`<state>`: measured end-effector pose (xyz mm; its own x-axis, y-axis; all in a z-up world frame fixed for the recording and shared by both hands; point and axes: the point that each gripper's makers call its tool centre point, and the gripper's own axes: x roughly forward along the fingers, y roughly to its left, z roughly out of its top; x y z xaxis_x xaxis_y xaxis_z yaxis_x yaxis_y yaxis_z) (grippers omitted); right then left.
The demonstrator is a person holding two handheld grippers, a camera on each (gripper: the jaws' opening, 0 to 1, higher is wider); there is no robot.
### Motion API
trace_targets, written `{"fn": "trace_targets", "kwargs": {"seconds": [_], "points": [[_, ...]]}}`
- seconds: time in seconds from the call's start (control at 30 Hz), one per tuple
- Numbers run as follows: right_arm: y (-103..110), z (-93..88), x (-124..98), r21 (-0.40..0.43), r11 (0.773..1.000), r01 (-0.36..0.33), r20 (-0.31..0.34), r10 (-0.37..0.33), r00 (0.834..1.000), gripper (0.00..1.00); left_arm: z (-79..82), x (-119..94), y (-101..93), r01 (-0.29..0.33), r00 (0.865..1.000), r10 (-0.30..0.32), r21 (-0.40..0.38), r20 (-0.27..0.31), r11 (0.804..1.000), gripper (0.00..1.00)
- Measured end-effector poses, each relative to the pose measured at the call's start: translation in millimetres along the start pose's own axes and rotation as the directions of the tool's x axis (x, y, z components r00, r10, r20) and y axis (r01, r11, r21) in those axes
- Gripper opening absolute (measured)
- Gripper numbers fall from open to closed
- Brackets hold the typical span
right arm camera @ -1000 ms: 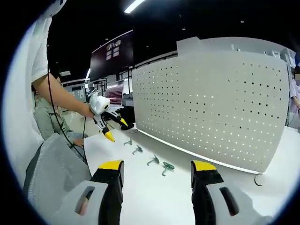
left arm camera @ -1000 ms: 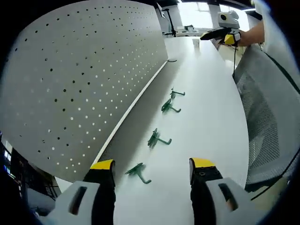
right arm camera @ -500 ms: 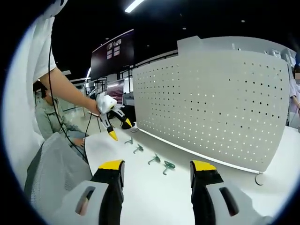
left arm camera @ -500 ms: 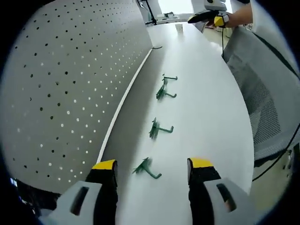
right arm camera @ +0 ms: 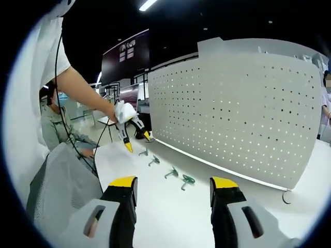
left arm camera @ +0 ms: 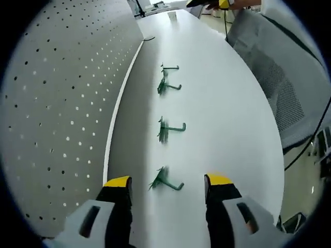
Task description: Insert the hook assembly into the mounting plate slot until the hook locks in place.
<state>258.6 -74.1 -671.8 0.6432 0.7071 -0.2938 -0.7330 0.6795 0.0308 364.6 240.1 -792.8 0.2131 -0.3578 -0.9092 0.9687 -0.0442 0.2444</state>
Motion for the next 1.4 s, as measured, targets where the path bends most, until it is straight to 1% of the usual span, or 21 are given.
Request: {"fn": "trace_targets", "kwargs": {"seconds": [0.07,0.13,0.23,0.27,0.3,0.33,0.37,0.43,0.47,0.53,0.67,0.77,0.87,0.93,1.07,1.1,1.17,1.33,1.4], "points": [[-1,-1.4,0,-0.007,1.0,0.005,-0.009,-0.005,1.0,0.54,-0.7,2,-2.5,0.023,1.0,-0.023,0.014,0.0,1.0,0.56],[-1,-0.4,-1,-0.01,1.0,0.008,-0.005,-0.008,1.0,0.54,-5.8,3,2.7,0.019,1.0,-0.018,0.058,-0.025,0.998,0.55],[-2,-2.0,-1,-0.012,1.0,0.013,-0.012,-0.013,1.0,0.54,-5.4,4,5.7,0.025,0.999,-0.024,0.063,-0.022,0.998,0.53],[-2,-1.9,-1,-0.011,1.0,0.013,-0.01,-0.013,1.0,0.54,-6.8,4,5.7,0.036,0.999,-0.034,0.091,-0.031,0.995,0.52],[-2,-1.7,-1,-0.011,1.0,0.013,-0.009,-0.013,1.0,0.54,-7.8,4,5.9,0.042,0.999,-0.039,0.104,-0.037,0.994,0.49],[-2,-2.0,-1,-0.012,1.0,0.014,-0.01,-0.014,1.0,0.54,-9.8,5,7.0,0.045,0.998,-0.041,0.1,-0.049,0.994,0.46],[-2,-2.6,-1,-0.011,1.0,0.014,-0.012,-0.014,1.0,0.54,-9.6,6,7.6,0.049,0.998,-0.044,0.099,-0.046,0.994,0.45],[-1,-2.6,-1,-0.013,1.0,0.01,-0.014,-0.01,1.0,0.54,-10.2,7,7.8,0.057,0.997,-0.051,0.117,-0.049,0.992,0.47],[-1,-3.5,0,-0.017,1.0,0.009,-0.019,-0.009,1.0,0.53,-12.0,8,8.1,0.063,0.997,-0.055,0.136,-0.06,0.989,0.46],[-1,-3.6,0,-0.016,1.0,0.011,-0.02,-0.011,1.0,0.53,-12.3,9,8.3,0.068,0.996,-0.059,0.142,-0.06,0.988,0.42],[-3,-4.5,0,-0.014,1.0,0.017,-0.022,-0.017,1.0,0.53,-16.5,14,11.9,0.072,0.996,-0.062,0.158,-0.071,0.985,0.42],[-5,-4.7,-1,-0.001,1.0,0.022,-0.019,-0.022,1.0,0.54,-19.5,17,13.5,0.078,0.994,-0.062,0.187,-0.089,0.979,0.41],[-4,-6.0,0,-0.005,1.0,0.022,-0.026,-0.023,0.999,0.53,-19.2,21,11.7,0.091,0.994,-0.076,0.188,-0.085,0.978,0.43],[-5,-6.6,0,-0.006,1.0,0.024,-0.027,-0.024,0.999,0.53,-20.4,24,10.0,0.104,0.992,-0.086,0.217,-0.09,0.97,0.42],[-5,-7.8,-1,-0.006,1.0,0.026,-0.032,-0.026,0.999,0.53,-19.9,28,11.2,0.113,0.992,-0.098,0.21,-0.084,0.971,0.42],[-5,-7.9,-1,-0.005,1.0,0.028,-0.033,-0.028,0.999,0.53,-20.0,28,11.2,0.125,0.991,-0.11,0.21,-0.081,0.97,0.42],[-6,-7.4,-1,-0.003,1.0,0.03,-0.031,-0.03,0.999,0.53,-18.9,29,14.1,0.123,0.991,-0.109,0.208,-0.074,0.97,0.43],[-7,-8.0,0,-0.001,0.999,0.032,-0.035,-0.032,0.999,0.53,-19.5,31,10.2,0.191,0.981,-0.177,0.206,-0.082,0.96,0.39],[-7,-8.1,0,-0.001,0.999,0.032,-0.035,-0.032,0.999,0.53,-20.6,32,10.2,0.206,0.978,-0.193,0.196,-0.083,0.959,0.38]]}}
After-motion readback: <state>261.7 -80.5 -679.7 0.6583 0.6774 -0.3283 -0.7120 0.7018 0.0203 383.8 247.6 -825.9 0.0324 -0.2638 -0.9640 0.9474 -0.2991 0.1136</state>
